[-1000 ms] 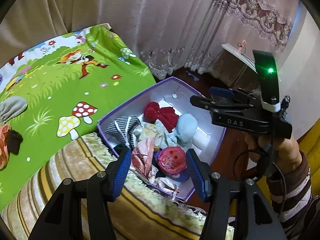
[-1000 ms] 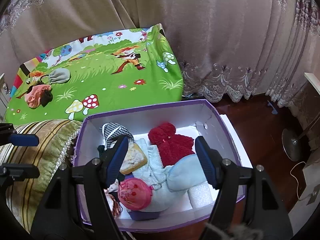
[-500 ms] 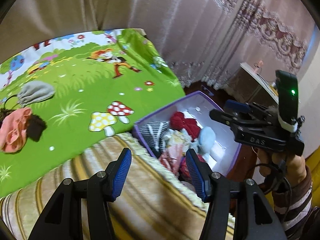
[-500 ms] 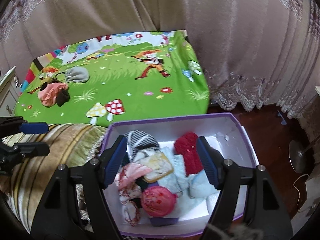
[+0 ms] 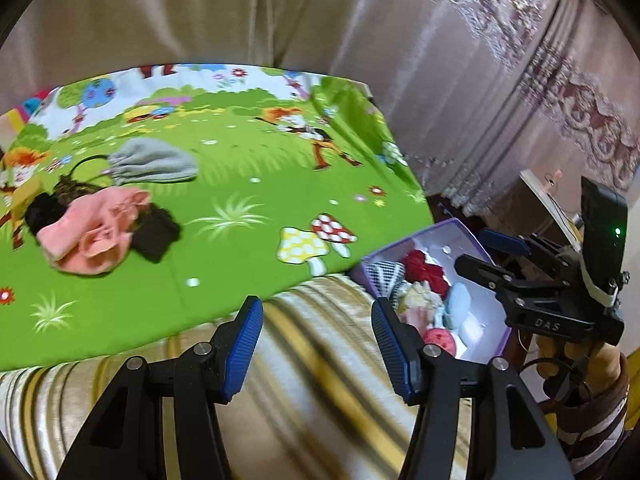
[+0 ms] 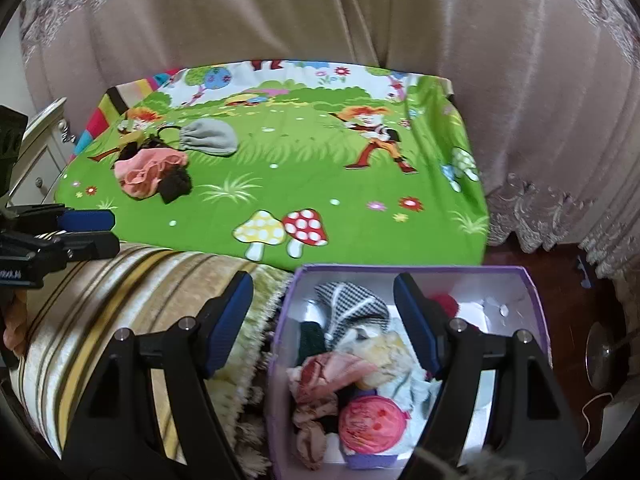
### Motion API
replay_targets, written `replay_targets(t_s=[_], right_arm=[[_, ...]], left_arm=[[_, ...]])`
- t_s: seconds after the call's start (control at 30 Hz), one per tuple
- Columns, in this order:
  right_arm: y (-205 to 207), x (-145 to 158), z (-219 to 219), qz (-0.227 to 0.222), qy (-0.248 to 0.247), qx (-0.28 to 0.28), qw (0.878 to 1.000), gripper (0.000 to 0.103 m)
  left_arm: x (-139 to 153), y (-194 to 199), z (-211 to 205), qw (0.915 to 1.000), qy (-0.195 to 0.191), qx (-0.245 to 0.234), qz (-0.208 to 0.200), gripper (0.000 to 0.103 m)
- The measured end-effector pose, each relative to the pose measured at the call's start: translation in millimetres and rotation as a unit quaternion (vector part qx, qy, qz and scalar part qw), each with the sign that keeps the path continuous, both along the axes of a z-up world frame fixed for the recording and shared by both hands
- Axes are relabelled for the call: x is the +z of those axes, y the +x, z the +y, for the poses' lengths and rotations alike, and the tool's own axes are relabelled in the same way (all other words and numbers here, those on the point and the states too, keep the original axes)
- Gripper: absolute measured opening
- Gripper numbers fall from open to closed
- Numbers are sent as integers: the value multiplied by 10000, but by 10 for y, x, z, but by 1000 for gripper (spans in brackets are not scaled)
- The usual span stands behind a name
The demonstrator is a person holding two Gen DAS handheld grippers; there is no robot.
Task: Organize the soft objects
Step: 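Move both open tools back over the pile of soft items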
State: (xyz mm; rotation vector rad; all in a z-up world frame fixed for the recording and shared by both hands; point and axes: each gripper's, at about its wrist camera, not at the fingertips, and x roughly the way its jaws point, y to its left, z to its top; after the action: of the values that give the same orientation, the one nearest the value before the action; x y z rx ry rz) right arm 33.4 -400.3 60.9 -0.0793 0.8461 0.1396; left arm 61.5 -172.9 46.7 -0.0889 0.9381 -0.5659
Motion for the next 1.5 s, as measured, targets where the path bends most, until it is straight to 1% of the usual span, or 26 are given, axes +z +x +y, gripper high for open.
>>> replay_targets(t_s=[0.23,0.53,0.67,0.87,1.03,1.3,1.5], right_arm=[[95,18,291,20,-45,324,9995,76],[233,-19,619,95,-61,655,9978,76],[317,-44,764,137,-51,804,9967,76],[466,-60,977,192,43,1012,9947,77],[587,-69,1169,205,25,1193,9926,77],[807,-133,1466,288,29,1450,9890,77],[944,-174,1704,330,-13,1682,9852,77]], left_arm=[[-15,97,440,9990,-57,432,41,58],[-79,241,1034,9951,31,979,100,58],[-105,326,1211,9932,64,1159,122,58],[-131,488,1342,9916,195,1276,112,58],[-154,674,1406,9909,279,1308,154,58],[-220,1050,1431,9908,502,1242,218,58],[-345,1345,1404,9899,709,1194,278,58]])
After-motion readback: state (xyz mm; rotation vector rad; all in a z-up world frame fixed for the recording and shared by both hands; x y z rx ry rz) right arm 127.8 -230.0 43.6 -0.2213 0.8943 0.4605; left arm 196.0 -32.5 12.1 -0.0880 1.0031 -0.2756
